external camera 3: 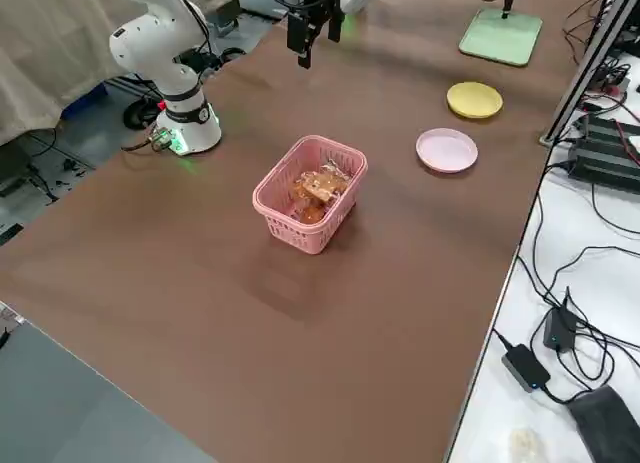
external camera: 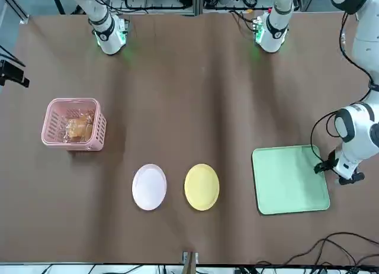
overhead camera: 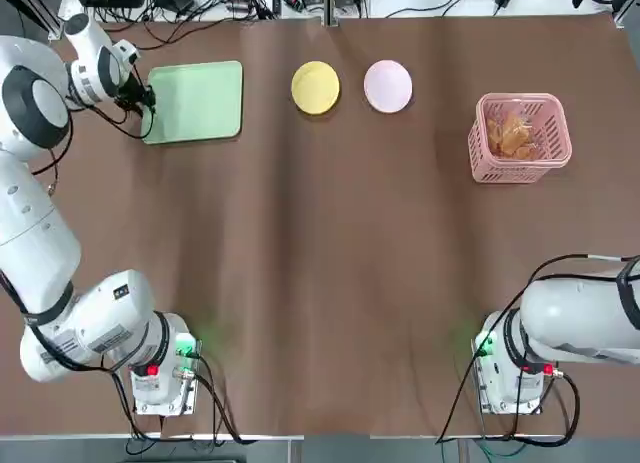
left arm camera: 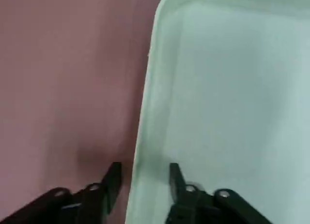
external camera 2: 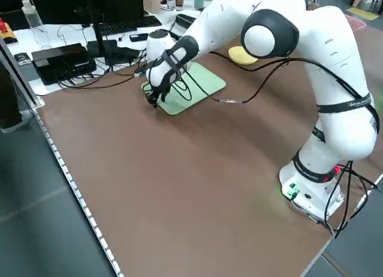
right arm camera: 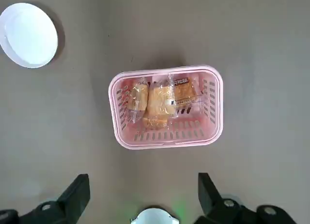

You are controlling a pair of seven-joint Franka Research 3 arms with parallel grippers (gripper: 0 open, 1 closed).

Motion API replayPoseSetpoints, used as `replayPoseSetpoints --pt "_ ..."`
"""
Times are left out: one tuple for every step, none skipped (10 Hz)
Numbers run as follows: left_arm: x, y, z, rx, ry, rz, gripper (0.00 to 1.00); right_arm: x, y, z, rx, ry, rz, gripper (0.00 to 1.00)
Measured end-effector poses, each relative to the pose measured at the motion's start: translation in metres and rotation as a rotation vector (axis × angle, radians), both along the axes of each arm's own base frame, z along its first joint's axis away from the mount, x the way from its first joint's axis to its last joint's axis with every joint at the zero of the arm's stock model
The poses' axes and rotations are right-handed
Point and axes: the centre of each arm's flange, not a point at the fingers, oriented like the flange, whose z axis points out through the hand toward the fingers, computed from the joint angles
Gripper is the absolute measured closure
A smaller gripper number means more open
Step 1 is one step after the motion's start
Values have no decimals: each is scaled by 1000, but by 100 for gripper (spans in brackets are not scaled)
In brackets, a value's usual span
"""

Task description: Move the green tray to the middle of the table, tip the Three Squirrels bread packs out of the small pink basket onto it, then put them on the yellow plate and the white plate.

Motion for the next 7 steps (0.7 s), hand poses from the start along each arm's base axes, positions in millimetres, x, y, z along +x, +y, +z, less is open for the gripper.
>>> replayPoseSetpoints --pt "0 2 1 1 -1 5 75 0 0 0 0 0 0 1" --pt "-1 6 2 3 -2 7 90 0 0 0 0 0 -1 1" --pt "-1 6 3 4 -2 -1 92 0 0 0 0 0 -1 1" --pt "-1 6 3 4 -2 -1 92 0 0 0 0 0 -1 1" --pt "-1 6 3 4 -2 -1 92 0 0 0 0 0 -1 1" --pt "-1 6 3 4 -2 -1 92 0 -1 0 0 0 -1 1" --pt "-1 6 3 4 -2 -2 92 0 -1 0 0 0 -2 1"
